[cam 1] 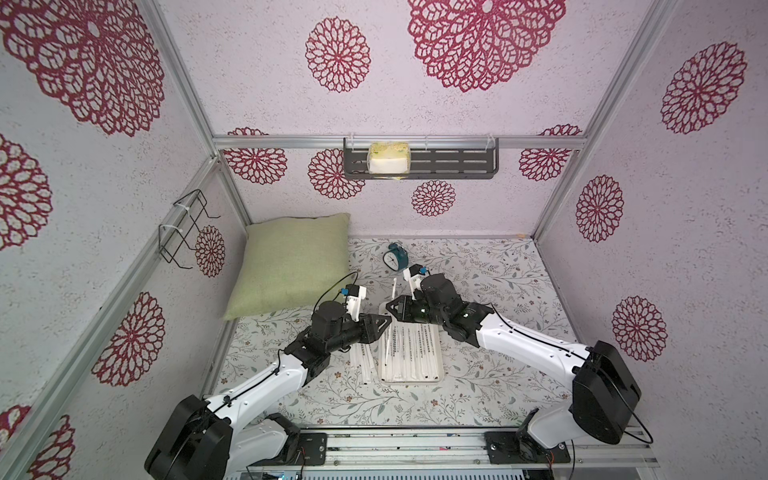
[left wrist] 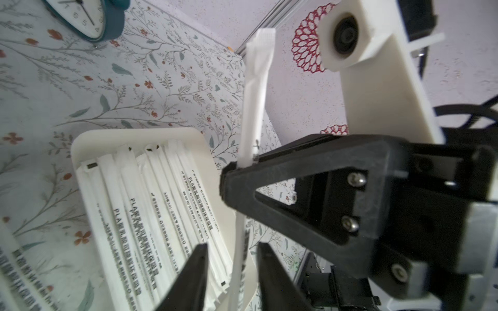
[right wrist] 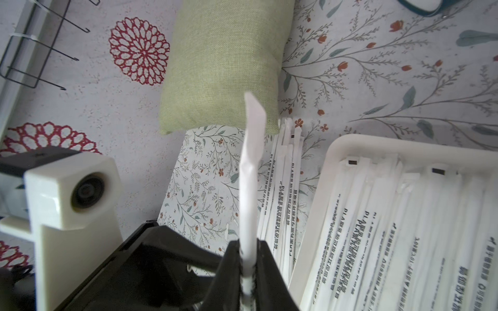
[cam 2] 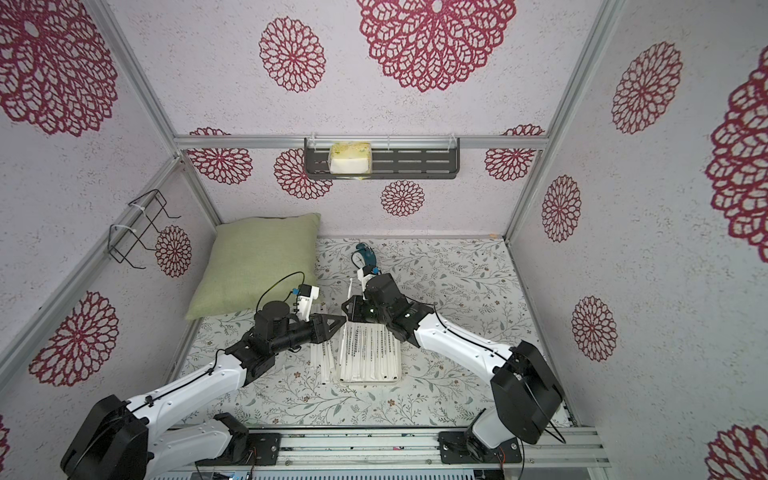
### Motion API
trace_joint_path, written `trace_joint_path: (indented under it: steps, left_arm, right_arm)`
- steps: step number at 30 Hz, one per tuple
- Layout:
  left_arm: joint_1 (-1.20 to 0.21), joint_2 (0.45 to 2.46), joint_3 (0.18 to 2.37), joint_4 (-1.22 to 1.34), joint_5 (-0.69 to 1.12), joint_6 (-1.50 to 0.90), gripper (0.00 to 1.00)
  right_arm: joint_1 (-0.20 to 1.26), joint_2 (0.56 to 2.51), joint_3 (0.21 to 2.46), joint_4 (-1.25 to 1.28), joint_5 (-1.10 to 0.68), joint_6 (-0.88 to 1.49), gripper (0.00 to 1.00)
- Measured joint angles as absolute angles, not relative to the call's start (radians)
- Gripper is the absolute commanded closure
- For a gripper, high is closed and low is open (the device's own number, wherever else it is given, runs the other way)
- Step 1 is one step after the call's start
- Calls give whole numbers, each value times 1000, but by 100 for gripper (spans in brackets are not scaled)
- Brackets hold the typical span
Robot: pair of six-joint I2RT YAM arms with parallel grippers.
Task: Put the straws into the storage box
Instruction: Place the straw in the storage box.
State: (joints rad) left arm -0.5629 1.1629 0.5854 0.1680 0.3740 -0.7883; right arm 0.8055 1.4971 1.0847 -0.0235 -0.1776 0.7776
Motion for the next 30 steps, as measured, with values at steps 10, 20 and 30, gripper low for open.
trace_joint_path:
  steps: [10, 20, 30]
  left_arm:
    - [-343, 958, 743, -495, 100, -681, 44]
    - [-335, 999, 608, -524, 83, -739, 45]
    - [-335, 1018, 618, -523, 63, -737, 45]
  right_arm:
    - [770, 1625, 1137, -145, -65, 751, 86]
    - [816, 1818, 1207, -195, -23, 756, 86]
    - [851, 1863, 1258, -271, 30, 766, 64]
